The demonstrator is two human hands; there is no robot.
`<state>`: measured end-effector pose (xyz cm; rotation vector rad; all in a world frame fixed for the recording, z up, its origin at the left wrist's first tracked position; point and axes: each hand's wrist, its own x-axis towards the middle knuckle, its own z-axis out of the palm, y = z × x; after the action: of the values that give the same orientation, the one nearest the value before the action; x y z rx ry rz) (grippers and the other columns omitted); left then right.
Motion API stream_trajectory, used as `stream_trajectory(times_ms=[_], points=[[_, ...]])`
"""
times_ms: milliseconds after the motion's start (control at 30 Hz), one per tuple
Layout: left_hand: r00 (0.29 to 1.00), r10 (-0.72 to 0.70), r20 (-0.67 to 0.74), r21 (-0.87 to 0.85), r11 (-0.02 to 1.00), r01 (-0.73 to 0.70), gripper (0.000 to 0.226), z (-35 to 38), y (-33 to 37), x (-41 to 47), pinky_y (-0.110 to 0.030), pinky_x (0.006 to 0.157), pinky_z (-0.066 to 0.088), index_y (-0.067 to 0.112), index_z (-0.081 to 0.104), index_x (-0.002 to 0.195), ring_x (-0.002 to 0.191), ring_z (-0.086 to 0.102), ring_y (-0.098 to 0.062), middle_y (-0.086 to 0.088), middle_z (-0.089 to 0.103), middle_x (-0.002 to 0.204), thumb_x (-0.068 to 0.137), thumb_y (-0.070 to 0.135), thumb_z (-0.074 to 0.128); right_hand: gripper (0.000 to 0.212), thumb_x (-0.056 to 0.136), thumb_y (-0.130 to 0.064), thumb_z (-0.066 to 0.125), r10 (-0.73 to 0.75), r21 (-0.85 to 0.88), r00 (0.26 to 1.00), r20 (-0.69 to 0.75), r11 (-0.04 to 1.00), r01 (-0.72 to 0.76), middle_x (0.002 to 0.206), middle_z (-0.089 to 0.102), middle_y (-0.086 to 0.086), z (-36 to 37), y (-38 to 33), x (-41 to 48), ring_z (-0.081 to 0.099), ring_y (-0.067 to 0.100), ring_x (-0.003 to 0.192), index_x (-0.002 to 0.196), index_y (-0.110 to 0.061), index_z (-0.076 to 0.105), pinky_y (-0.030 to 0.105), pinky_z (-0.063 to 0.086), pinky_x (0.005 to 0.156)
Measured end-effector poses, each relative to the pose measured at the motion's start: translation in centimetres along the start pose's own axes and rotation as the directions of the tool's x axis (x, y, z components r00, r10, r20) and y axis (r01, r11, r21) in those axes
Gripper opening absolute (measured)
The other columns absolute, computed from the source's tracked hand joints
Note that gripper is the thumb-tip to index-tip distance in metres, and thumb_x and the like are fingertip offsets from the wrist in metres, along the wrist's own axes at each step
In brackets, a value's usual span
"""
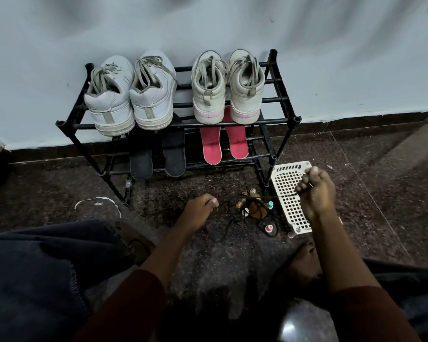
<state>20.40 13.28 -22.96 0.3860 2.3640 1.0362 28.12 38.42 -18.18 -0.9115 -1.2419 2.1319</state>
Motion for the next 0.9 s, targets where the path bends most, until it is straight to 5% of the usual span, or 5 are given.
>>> stream_trajectory(times_ms=[133,200,267,600,900], points=[[0.986,0.163,0.031,0.000,0.987,-0.163,0.023,0.3,3.3,-0.4,-0.023,0.063,0.034,0.015,0.062,0.092,0.076,0.053,-0.008,0.004,0.059,0.083,0.099,0.027,0.045,0.009,0.082,-0.010,0.066,0.102,-0.621,0.890,0.445,0.750,0.225,0.072,0.063,-0.011,3.8,0.6,-3.1,0.057,-0.001,0.063,0.091,-0.014,0.068,0.015,0.043,0.060],[0.978,0.203,0.042,0.002,0.979,-0.204,0.020,0.2,4.9,-0.4,-0.025,0.060,0.033,0.015,0.060,0.093,0.071,0.049,-0.010,0.004,0.055,0.077,0.099,0.026,0.044,0.015,0.082,-0.021,0.069,0.217,-0.768,0.803,0.556,0.504,0.396,0.085,0.067,-0.003,5.3,1.6,-3.8,0.061,0.007,0.079,0.097,-0.017,0.070,0.019,0.044,0.070],[0.979,0.201,0.038,-0.001,0.980,-0.201,0.019,-0.1,5.4,-0.3,-0.029,0.059,0.029,0.018,0.053,0.087,0.069,0.046,-0.015,0.002,0.050,0.072,0.100,0.026,0.042,0.014,0.086,-0.024,0.064,0.232,-0.796,0.774,0.589,0.332,0.506,0.073,0.062,0.001,6.3,2.0,-4.2,0.056,0.012,0.073,0.072,-0.023,0.064,0.020,0.038,0.063],[0.990,0.123,-0.063,-0.151,0.980,-0.132,0.031,-1.9,4.5,-0.4,-0.026,0.056,0.025,0.021,0.048,0.074,0.056,0.036,-0.011,0.003,0.039,0.062,0.101,0.031,0.037,0.030,0.088,-0.021,0.060,0.184,-0.915,0.918,0.352,0.277,0.295,0.062,0.054,0.008,3.6,1.7,-2.6,0.050,0.020,0.065,0.060,-0.008,0.057,0.024,0.032,0.054],[0.983,0.126,-0.134,-0.177,0.973,-0.149,0.028,-2.2,4.7,-0.4,-0.026,0.058,0.028,0.026,0.054,0.074,0.064,0.044,-0.018,-0.011,0.049,0.071,0.099,0.033,0.043,0.029,0.088,-0.026,0.060,0.142,-0.977,0.967,0.210,0.055,0.204,0.105,0.067,0.020,2.1,2.9,-1.5,0.060,0.031,0.101,0.109,-0.007,0.067,0.026,0.041,0.075]])
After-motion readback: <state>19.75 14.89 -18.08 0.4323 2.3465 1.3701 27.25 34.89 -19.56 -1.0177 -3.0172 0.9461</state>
